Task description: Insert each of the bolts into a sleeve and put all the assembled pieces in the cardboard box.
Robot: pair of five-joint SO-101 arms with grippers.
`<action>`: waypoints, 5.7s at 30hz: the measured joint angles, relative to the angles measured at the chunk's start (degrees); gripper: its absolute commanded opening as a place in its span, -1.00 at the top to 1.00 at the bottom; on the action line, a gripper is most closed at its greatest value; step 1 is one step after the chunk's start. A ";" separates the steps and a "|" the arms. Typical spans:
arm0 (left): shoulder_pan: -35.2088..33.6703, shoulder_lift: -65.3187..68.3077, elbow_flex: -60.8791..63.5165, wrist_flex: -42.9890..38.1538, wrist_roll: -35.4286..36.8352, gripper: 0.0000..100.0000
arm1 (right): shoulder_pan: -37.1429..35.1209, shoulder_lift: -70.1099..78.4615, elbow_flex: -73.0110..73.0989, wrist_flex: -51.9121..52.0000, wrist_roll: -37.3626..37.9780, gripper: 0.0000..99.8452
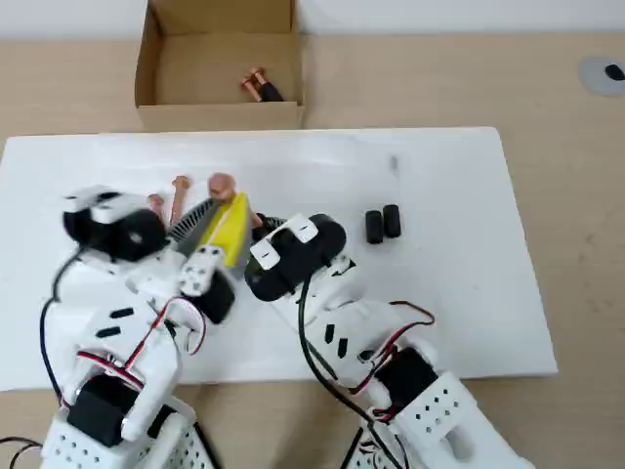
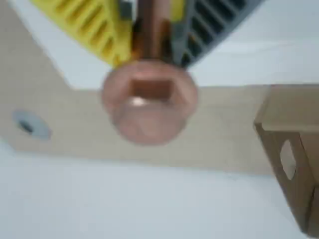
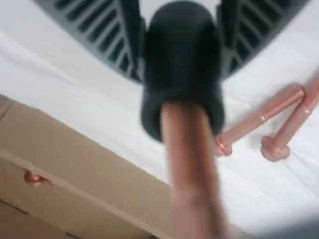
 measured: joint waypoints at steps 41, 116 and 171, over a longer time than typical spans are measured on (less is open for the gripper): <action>-34.11 17.41 -18.02 34.20 -7.38 0.61 | 9.76 25.05 -20.84 -8.70 0.00 0.98; -37.27 111.12 -64.62 32.62 -1.67 0.75 | 19.87 154.02 -173.89 43.43 11.34 0.48; -29.01 11.52 -11.52 14.68 -20.13 0.99 | 21.54 99.34 -123.87 81.23 -8.70 0.48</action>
